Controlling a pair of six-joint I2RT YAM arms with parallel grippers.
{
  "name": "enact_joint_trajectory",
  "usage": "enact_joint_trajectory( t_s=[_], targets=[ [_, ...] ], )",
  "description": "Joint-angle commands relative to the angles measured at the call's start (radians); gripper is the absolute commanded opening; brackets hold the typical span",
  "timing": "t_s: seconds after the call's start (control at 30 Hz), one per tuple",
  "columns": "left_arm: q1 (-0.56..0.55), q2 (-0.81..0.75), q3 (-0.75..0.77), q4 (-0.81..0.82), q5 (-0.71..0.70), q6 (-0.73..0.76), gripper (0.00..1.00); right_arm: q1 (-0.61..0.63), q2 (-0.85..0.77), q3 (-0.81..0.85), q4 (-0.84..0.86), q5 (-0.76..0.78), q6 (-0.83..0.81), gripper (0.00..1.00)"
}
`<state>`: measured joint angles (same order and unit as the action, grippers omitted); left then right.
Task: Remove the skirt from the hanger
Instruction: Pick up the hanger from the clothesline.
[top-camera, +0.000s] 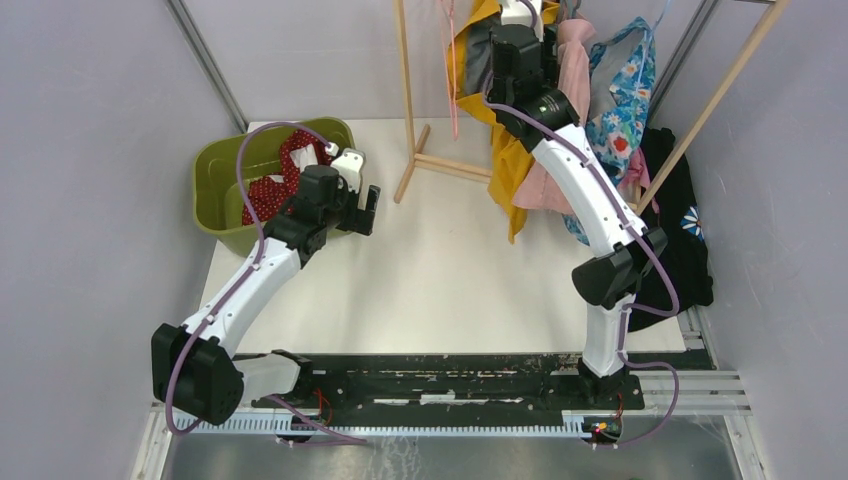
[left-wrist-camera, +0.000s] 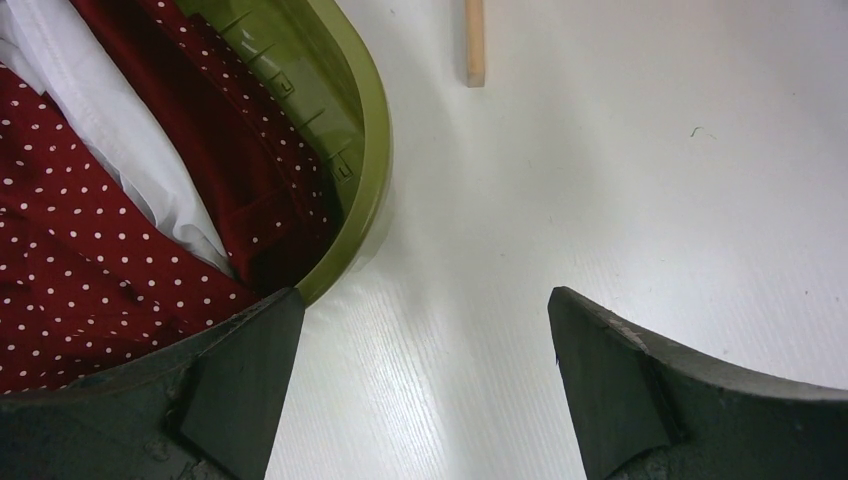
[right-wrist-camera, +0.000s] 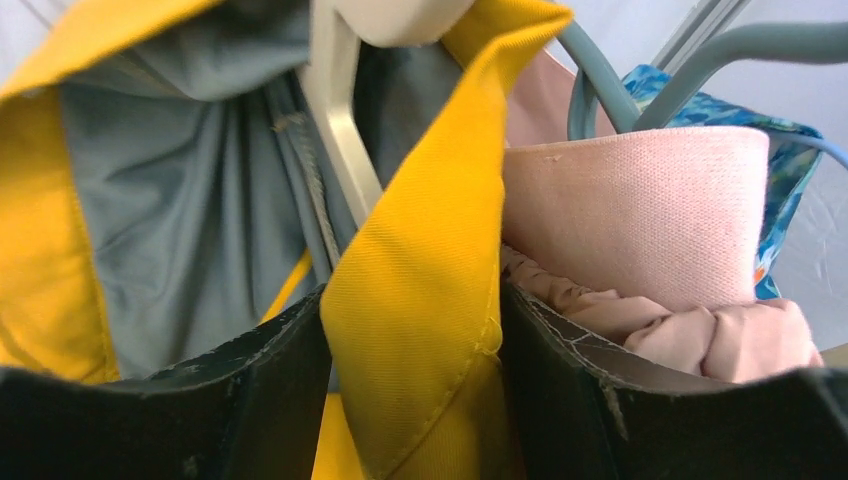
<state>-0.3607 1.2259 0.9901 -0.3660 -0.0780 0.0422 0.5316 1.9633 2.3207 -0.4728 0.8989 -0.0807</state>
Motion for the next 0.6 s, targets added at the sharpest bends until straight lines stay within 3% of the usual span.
enact_joint_trajectory(
  t_s=[0.0,0.37,0.47,0.57],
  targets=[
    [-0.003,-0.028,-0.007,0.016,-0.020,0.018,0.99,-0.033,0.012,0.025,-0.030,-0.018,0.081,0.64],
    [-0.003,-0.015,-0.009,0.019,-0.023,0.018,0.99,-0.042,0.002,0.017,0.001,-0.101,0.076,0.32],
    [-0.003,-0.017,-0.015,0.019,-0.027,0.018,0.99,-0.043,-0.003,0.008,0.012,-0.103,0.077,0.02],
    [-0.003,-0.019,-0.020,0.021,-0.029,0.018,0.99,-0.044,-0.020,-0.034,0.042,-0.114,0.078,0.01]
  ],
)
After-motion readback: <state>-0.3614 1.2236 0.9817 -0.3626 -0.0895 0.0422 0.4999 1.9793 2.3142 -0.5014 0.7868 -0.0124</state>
